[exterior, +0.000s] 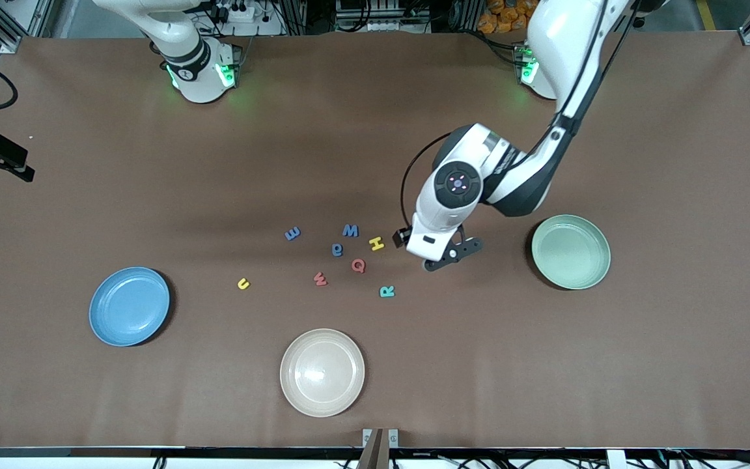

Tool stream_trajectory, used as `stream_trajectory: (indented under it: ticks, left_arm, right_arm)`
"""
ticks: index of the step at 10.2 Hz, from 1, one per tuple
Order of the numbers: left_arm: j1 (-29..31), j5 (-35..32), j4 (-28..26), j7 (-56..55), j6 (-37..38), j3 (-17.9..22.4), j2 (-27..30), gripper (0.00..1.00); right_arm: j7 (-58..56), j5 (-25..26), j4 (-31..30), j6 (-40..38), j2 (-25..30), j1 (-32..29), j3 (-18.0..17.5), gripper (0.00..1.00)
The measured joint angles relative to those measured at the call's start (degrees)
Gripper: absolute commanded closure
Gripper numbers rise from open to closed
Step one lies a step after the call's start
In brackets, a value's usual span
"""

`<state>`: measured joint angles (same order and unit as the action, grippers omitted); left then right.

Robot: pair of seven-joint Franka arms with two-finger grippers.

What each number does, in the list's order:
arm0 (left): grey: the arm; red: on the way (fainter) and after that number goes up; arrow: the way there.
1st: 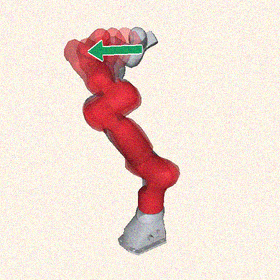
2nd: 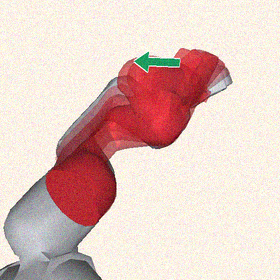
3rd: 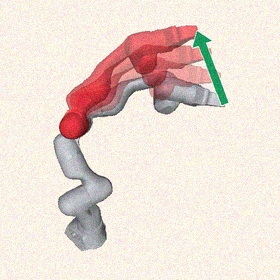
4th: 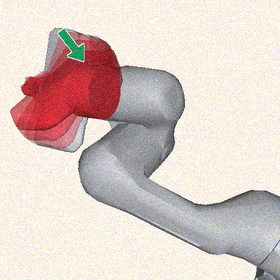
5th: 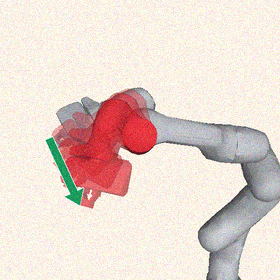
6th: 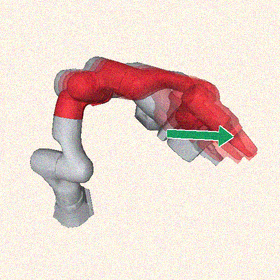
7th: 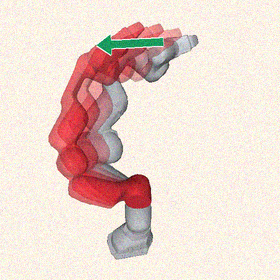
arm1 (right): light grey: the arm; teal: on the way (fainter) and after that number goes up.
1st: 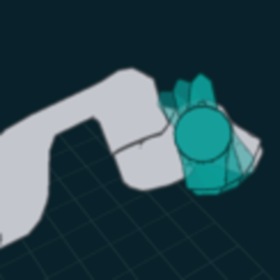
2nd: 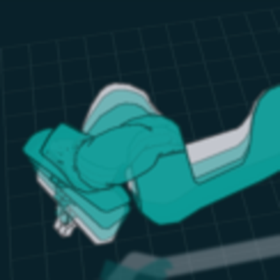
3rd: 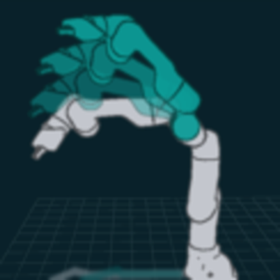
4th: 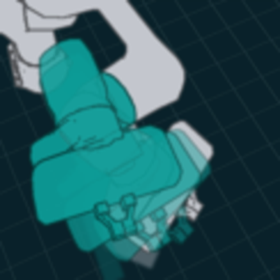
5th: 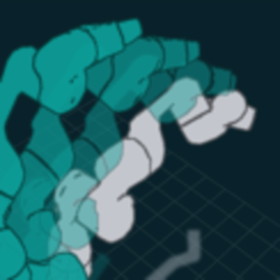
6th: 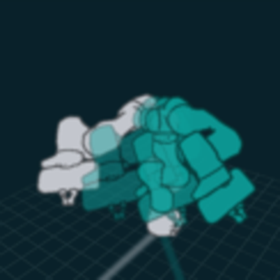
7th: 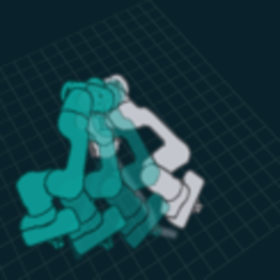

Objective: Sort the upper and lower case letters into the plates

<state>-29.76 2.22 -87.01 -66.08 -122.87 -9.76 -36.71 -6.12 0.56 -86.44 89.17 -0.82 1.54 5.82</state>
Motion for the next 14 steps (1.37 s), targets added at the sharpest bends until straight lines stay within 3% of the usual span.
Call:
stream_trajectory:
  ticks: [2, 6, 13, 14]
  left_arm:
    - [-2.59, 0.0, 1.8, -8.13, -6.52, 0.04, -4.02, 0.0]
    - [-6.92, -0.09, 2.74, -12.43, -11.6, 1.37, -8.68, 0.0]
    - [-10.2, -3.36, 2.98, -12.5, -13.01, 2.43, -13.01, 0.0]
    - [-10.3, -4.3, 2.98, -12.5, -13.01, 2.46, -13.27, 0.15]
  right_arm:
    - [0.0, 0.0, 0.01, 0.0, 0.0, 0.0, 0.0, 0.0]
    - [0.0, 0.0, 0.01, 0.0, 0.0, -0.01, 0.02, 0.0]
    - [0.0, 0.0, 0.01, 0.0, 0.0, 0.0, 0.0, 0.0]
    - [0.0, 0.0, 0.01, 0.0, 0.0, 0.0, 0.0, 0.0]
